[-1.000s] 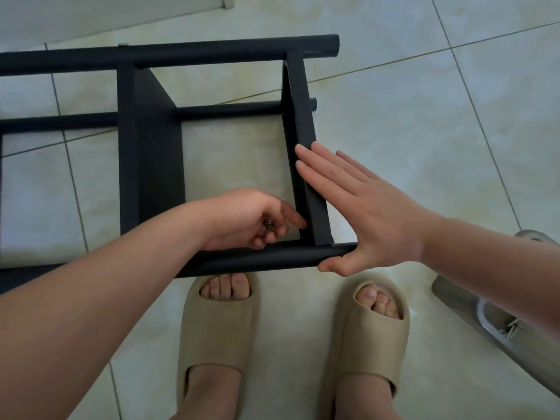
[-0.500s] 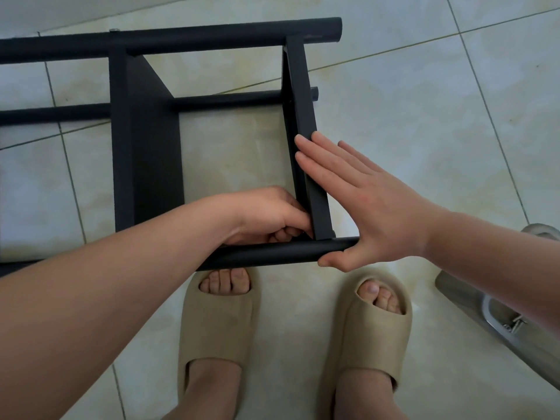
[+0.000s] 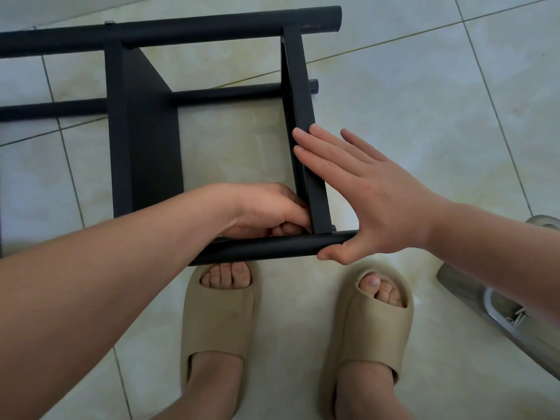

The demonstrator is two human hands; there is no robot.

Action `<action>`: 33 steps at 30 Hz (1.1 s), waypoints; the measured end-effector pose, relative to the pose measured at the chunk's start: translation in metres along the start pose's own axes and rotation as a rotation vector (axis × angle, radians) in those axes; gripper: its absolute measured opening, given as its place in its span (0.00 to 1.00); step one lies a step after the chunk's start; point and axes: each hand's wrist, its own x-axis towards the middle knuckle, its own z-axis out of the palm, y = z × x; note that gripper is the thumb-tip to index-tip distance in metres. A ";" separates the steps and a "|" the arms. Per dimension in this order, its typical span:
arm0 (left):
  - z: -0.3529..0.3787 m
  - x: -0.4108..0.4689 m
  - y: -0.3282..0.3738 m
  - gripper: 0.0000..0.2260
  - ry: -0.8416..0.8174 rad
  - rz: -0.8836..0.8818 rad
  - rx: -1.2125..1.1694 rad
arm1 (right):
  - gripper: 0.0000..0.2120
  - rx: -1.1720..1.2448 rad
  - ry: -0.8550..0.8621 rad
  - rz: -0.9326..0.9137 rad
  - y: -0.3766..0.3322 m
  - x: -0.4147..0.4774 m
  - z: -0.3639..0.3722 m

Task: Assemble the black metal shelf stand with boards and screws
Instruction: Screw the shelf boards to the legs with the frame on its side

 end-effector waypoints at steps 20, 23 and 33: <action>-0.018 -0.007 -0.010 0.11 0.011 0.006 -0.331 | 0.58 0.053 -0.051 0.035 -0.005 -0.001 -0.004; -0.017 -0.007 -0.007 0.08 0.004 0.035 -0.309 | 0.58 0.051 -0.054 0.033 -0.005 -0.001 -0.004; -0.017 0.001 -0.008 0.12 0.177 0.083 -0.099 | 0.58 0.057 -0.054 0.031 -0.005 -0.001 -0.003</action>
